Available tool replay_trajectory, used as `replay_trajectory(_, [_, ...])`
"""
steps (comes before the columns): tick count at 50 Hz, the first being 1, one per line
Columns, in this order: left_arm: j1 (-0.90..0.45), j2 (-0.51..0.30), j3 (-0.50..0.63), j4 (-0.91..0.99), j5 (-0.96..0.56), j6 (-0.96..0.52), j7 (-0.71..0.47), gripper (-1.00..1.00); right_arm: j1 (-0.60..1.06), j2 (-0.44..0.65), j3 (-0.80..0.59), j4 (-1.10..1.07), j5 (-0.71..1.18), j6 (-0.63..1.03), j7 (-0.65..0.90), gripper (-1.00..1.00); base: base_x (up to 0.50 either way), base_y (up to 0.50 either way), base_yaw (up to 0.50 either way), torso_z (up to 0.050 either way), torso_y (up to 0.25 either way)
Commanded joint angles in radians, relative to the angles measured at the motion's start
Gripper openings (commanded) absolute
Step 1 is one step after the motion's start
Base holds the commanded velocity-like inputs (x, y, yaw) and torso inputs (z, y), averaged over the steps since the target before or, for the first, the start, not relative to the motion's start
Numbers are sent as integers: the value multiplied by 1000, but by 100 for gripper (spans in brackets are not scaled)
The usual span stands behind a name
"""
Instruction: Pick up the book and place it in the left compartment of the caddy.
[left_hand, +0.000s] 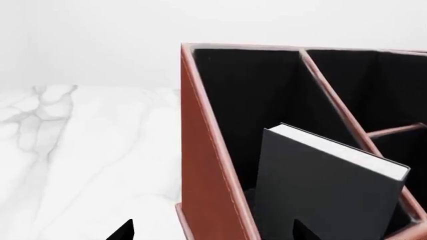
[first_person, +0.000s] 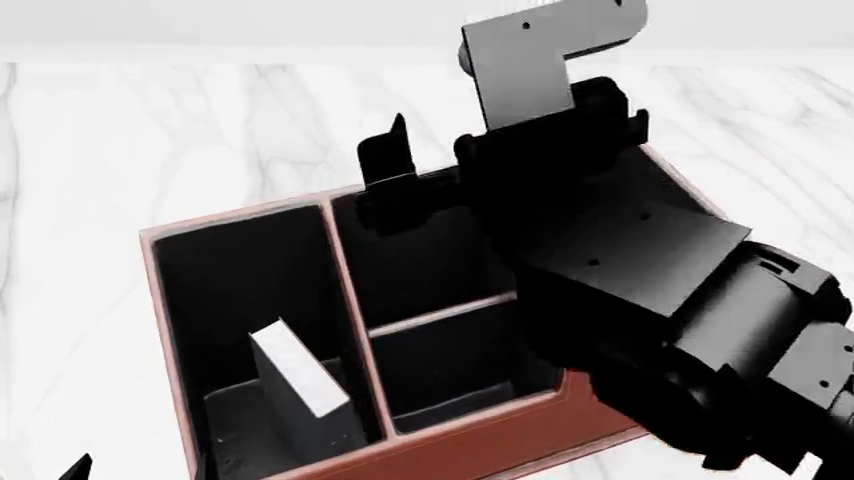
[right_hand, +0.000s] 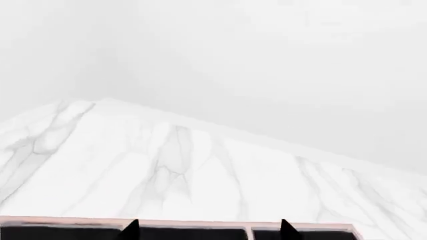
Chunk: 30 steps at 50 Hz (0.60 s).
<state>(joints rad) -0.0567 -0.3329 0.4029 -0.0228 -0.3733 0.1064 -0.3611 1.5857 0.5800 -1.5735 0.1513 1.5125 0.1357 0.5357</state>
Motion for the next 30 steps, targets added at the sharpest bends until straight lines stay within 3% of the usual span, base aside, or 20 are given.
replay_trajectory(1, [2,18,-17,0,31,1,15,100,-151,220,-5,-443,-307,-224,349,100,0,0,0,0,0])
replay_trajectory(6, [1,18,-14,0,34,0,12,100,-227,258,-33,-512,-413,-257,460,100,0,0,0,0,0])
replay_trajectory(13, [1,17,-12,0,38,0,8,100,-294,274,-35,-504,-449,-317,483,100,0,0,0,0,0])
replay_trajectory(21, [-3,18,-7,-7,46,1,4,100,-437,283,-74,-508,-666,-413,581,100,0,0,0,0,0])
replay_trajectory(30, [-4,16,-3,-8,53,1,-2,100,-547,259,-89,-432,-740,-500,600,100,0,0,0,0,0])
